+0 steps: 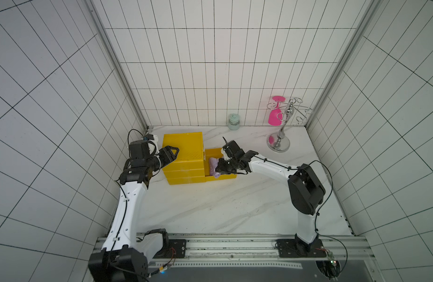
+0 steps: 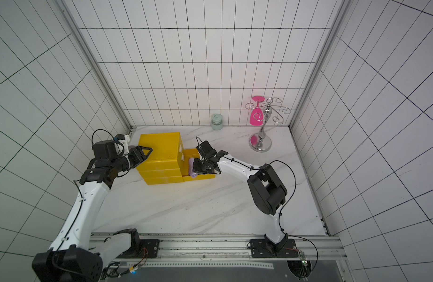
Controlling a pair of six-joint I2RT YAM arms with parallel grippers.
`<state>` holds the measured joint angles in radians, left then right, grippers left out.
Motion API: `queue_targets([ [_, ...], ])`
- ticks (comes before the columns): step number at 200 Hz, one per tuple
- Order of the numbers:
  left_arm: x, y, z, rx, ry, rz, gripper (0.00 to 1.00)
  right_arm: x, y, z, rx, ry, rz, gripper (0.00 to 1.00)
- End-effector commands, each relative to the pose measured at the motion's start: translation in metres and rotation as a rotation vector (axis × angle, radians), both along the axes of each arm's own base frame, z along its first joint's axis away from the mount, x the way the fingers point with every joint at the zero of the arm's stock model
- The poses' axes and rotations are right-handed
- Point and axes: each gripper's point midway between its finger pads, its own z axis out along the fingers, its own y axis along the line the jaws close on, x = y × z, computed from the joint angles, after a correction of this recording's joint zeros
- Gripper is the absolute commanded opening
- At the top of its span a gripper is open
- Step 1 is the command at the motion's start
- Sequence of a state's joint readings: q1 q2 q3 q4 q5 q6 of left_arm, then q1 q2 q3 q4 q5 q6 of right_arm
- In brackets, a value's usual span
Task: Sort the rolls of trash bags by color and place them into the drawer
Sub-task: Place the roll of trash bags in the drawer.
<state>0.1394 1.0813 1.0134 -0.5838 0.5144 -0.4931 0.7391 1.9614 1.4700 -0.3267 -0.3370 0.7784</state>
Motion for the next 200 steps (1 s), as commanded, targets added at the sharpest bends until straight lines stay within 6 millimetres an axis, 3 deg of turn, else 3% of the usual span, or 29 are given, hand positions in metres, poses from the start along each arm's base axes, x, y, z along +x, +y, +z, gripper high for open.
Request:
queue_targets([
  [1,-0.002,0.002,-0.009,-0.002,0.043,0.008,0.65,0.018,0.024,0.015,0.110,0.007,-0.025,0.02],
  [64,-0.002,0.001,-0.011,-0.003,0.046,0.006,0.65,0.033,0.042,-0.007,0.150,0.067,-0.063,0.06],
  [99,-0.002,0.002,-0.012,-0.003,0.047,0.008,0.65,0.034,0.045,-0.012,0.150,0.076,-0.059,0.23],
  [147,-0.002,0.002,-0.009,-0.001,0.042,0.011,0.65,0.030,0.031,0.009,0.124,0.015,-0.040,0.42],
  [200,-0.002,0.005,0.003,0.007,0.023,0.028,0.65,0.023,0.013,0.053,0.099,-0.091,0.016,0.42],
])
